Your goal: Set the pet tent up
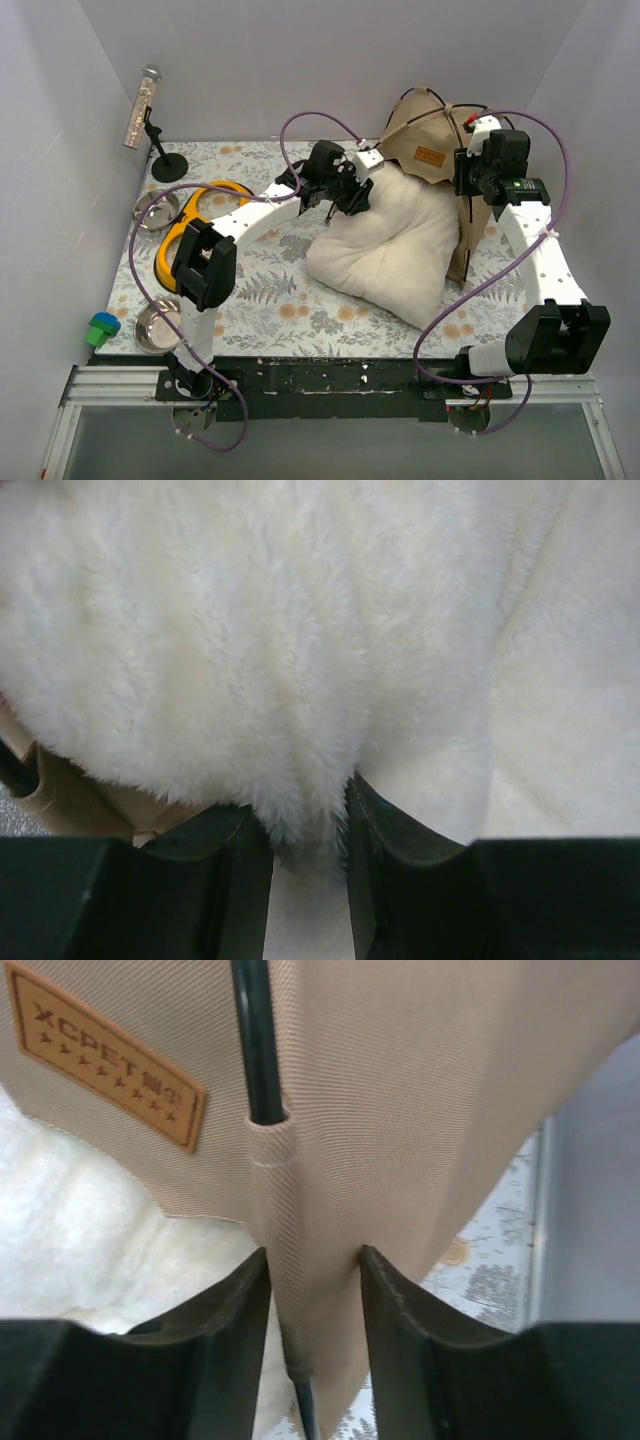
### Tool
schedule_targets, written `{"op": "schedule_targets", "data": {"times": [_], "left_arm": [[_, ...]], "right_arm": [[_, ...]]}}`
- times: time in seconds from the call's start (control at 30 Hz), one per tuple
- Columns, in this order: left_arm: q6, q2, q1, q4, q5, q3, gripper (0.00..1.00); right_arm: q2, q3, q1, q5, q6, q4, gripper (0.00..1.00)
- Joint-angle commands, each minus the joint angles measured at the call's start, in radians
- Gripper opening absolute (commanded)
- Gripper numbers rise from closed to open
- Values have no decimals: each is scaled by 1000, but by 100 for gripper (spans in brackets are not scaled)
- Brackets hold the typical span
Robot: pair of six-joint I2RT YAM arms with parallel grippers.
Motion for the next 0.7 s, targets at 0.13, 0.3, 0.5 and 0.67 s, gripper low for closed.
{"op": "schedule_targets", "data": {"times": [0.13, 0.3, 0.5, 0.67], "left_arm": [[205, 19, -55, -65, 122, 171, 17], [228, 138, -98, -82, -41, 274, 14], [317, 310, -103, -166, -148, 424, 8], [210, 266, -84, -43, -201, 410, 49]], "right_arm": [[5, 18, -13, -289, 138, 31, 1], [-18, -15, -13, -356, 198, 37, 1], [-36, -41, -13, -399, 223, 39, 1], [-49, -66, -13, -393, 215, 36, 1]]}}
